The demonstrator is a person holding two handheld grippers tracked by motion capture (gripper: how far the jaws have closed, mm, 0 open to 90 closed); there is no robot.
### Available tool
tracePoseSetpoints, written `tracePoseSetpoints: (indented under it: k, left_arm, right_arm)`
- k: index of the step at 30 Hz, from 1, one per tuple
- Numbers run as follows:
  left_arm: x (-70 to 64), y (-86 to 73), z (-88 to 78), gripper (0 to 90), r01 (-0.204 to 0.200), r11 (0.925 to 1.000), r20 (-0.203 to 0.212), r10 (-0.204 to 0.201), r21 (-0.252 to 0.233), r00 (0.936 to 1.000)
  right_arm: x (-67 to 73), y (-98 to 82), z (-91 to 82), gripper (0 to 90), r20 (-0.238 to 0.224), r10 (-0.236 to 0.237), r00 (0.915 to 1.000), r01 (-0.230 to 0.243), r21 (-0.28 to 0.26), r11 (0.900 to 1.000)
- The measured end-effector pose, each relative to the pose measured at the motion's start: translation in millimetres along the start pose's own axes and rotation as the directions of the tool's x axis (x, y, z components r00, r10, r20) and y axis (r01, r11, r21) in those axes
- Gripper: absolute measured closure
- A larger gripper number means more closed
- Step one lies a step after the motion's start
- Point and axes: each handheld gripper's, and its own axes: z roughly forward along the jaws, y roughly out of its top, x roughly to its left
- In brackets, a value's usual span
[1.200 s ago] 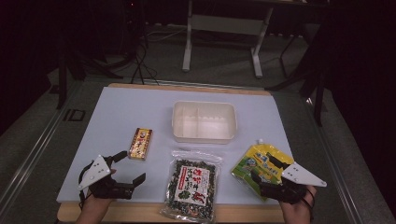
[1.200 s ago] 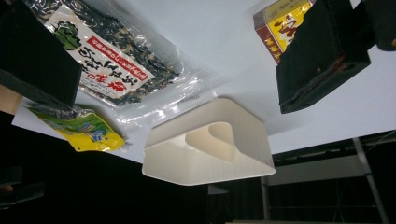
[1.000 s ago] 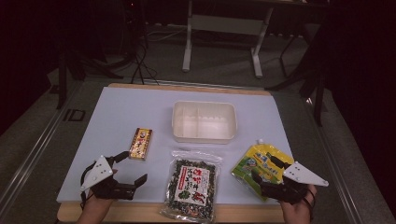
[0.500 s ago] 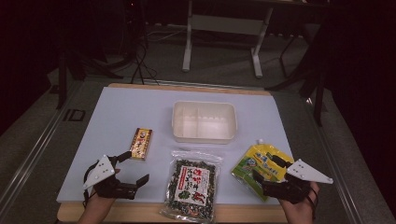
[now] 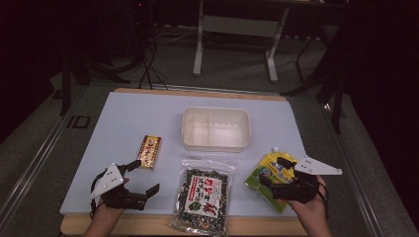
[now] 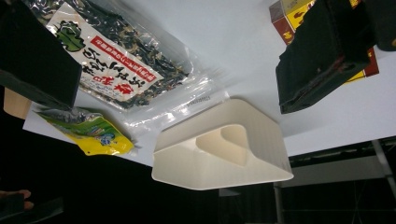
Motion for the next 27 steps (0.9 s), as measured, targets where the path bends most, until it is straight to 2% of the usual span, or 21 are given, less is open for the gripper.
tracePoseSetpoints:
  k: [3, 4, 7, 8, 12, 14, 18, 22, 23, 25, 27]
  left_arm:
    - [-0.4, 0.1, 0.4, 0.6, 0.004, 1.0, 0.001, -0.004, -0.004, 1.0]
    - [-0.3, 0.1, 0.5, 0.7, 0.006, 1.0, 0.004, -0.006, -0.003, 1.0]
    - [-0.2, -0.5, 0.6, 0.7, 0.008, 1.0, 0.006, -0.008, 0.002, 0.9999]
    - [-0.1, -0.7, 0.6, 0.6, 0.008, 1.0, 0.005, -0.008, 0.002, 1.0]
    - [0.5, -0.4, 0.1, 0.7, 0.013, 0.9999, 0.005, -0.013, 0.002, 0.9999]
    - [0.6, -0.4, 0.1, 0.7, 0.012, 0.9999, 0.005, -0.012, 0.002, 0.9999]
    - [0.8, -0.9, 0.4, 0.7, 0.011, 0.9999, 0.007, -0.011, 0.006, 0.9999]
    - [0.9, -0.9, 0.7, 0.7, 0.008, 0.9999, 0.01, -0.008, 0.009, 0.9999]
    - [0.9, -1.0, 0.8, 0.7, 0.008, 0.9999, 0.009, -0.008, 0.01, 0.9999]
    - [1.0, -1.0, 0.9, 0.7, 0.008, 0.9999, 0.011, -0.008, 0.01, 0.9999]
    - [1.3, -1.0, 0.7, 0.7, 0.01, 0.9999, 0.01, -0.01, 0.012, 0.9999]
  right_arm:
    - [1.3, 2.3, 7.7, 10.8, -0.023, -0.007, 0.9997, 0.007, 0.018, 1.0]
    - [2.7, 3.9, 16.4, 12.8, -0.061, -0.013, 0.998, 0.016, 0.04, 0.999]
    - [3.8, 4.6, 25.9, 14.0, -0.075, -0.02, 0.997, 0.024, 0.057, 0.998]
    - [5.6, 4.7, 36.0, 17.1, -0.083, -0.032, 0.996, 0.038, 0.072, 0.997]
    - [6.3, 5.0, 53.0, 20.6, -0.124, -0.031, 0.9917, 0.045, 0.112, 0.993]
    - [5.8, 5.0, 57.6, 21.6, -0.125, -0.031, 0.9917, 0.046, 0.123, 0.991]
    - [-2.5, 2.7, 80.4, 23.8, -0.154, -0.001, 0.9881, 0.027, 0.17, 0.985]
    - [-7.4, 0.4, 92.4, 25.8, -0.148, -0.012, 0.989, 0.042, 0.203, 0.978]
    - [-11.5, -1.5, 100.1, 27.7, -0.149, -0.002, 0.9889, 0.037, 0.232, 0.972]
    - [-12.9, -2.4, 102.5, 28.1, -0.143, -0.006, 0.9897, 0.04, 0.233, 0.972]
    - [-17.9, -4.3, 109.7, 28.2, -0.139, 0.0, 0.9903, 0.035, 0.255, 0.966]
